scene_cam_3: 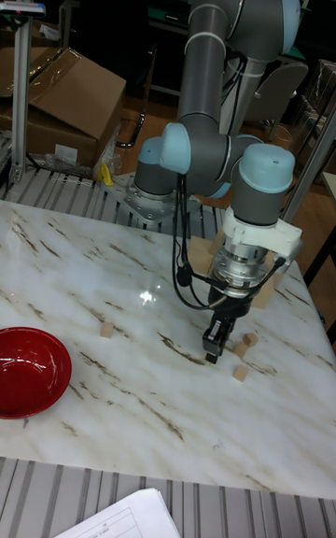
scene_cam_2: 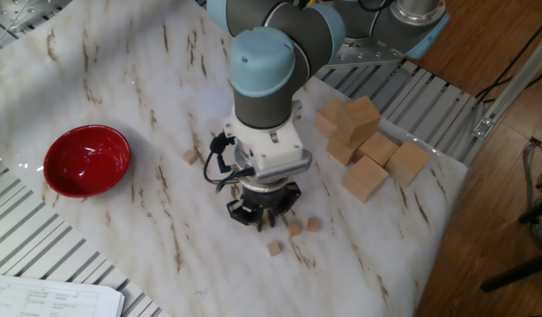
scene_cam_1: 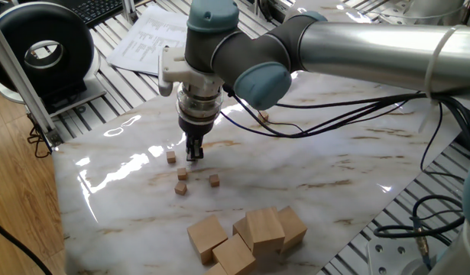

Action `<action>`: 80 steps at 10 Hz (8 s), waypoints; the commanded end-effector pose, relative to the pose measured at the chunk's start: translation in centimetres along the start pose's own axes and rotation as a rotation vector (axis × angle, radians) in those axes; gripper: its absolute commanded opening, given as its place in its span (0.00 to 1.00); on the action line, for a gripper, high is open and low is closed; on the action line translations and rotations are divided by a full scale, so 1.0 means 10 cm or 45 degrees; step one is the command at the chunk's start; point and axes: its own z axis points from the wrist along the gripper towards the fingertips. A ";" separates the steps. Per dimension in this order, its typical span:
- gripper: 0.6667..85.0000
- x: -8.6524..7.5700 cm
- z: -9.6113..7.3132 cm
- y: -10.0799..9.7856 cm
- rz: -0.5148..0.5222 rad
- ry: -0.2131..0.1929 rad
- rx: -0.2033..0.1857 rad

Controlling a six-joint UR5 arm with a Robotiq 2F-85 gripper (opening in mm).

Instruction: Stack the blocks into a pyramid shape

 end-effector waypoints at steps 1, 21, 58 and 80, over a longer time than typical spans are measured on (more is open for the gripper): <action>0.21 0.21 -0.13 -0.11 -0.072 0.078 -0.003; 0.16 1.34 -0.53 -0.90 -0.620 0.063 -0.042; 0.13 1.46 -0.22 -0.89 -0.661 -0.195 -0.033; 0.14 1.57 -0.16 -0.72 -0.635 -0.234 -0.084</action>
